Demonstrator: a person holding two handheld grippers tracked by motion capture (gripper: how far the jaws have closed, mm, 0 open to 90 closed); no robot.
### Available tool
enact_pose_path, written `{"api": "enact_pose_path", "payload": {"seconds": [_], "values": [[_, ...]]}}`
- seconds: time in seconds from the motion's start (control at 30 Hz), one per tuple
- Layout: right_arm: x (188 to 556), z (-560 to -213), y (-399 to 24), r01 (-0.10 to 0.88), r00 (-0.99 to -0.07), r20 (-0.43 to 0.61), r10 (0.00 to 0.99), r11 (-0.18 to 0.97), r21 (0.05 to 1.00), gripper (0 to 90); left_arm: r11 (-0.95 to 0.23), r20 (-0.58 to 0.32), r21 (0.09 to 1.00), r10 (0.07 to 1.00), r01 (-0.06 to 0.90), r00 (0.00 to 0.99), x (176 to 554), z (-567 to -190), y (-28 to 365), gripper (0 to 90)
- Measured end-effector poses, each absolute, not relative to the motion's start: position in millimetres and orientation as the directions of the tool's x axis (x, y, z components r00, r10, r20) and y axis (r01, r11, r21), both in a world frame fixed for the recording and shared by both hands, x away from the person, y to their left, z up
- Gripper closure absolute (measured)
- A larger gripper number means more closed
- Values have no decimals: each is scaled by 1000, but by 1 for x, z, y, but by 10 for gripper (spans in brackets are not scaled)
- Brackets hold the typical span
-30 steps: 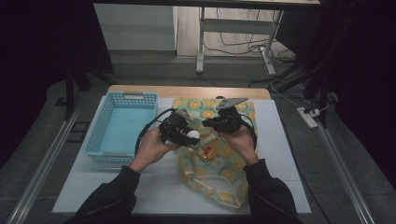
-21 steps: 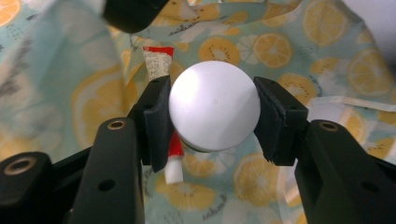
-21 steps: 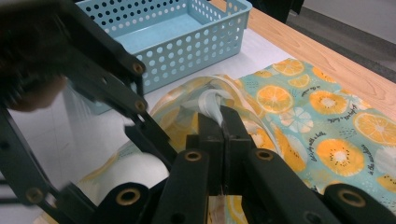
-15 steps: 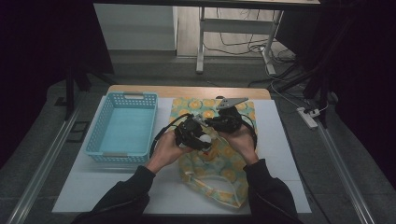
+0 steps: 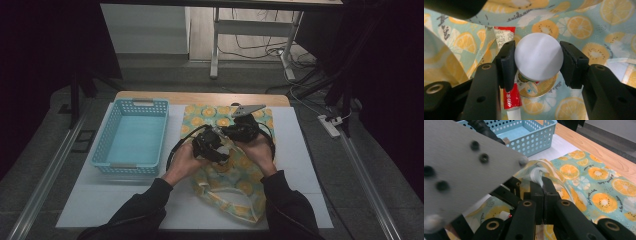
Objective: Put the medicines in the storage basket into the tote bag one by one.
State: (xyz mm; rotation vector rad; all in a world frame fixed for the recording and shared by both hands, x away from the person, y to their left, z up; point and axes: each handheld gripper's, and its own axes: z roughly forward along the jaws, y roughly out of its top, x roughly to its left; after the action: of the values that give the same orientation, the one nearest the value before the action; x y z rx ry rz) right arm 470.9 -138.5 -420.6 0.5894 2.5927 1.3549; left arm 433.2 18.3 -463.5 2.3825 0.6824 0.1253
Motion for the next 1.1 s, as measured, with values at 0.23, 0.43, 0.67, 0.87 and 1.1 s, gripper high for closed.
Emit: {"api": "enact_pose_path", "payload": {"seconds": [0.23,0.43,0.67,0.87,1.1], "values": [[471,-421,-138,269,-910,41,412,512,815,893,-650,-85,614,509,447,857,436,-470,16,503],[470,-420,-138,268,-911,41,411,513,816,893,-630,-93,635,513,448,853,436,-469,17,443],[470,-420,-138,265,-913,40,407,513,816,893,-610,-101,654,517,448,850,430,-459,21,332],[469,-420,-137,262,-914,39,403,516,815,893,-607,-108,665,498,435,860,422,-453,25,252],[468,-419,-136,260,-916,38,400,517,816,893,-584,-135,683,488,437,863,412,-449,34,179]]}}
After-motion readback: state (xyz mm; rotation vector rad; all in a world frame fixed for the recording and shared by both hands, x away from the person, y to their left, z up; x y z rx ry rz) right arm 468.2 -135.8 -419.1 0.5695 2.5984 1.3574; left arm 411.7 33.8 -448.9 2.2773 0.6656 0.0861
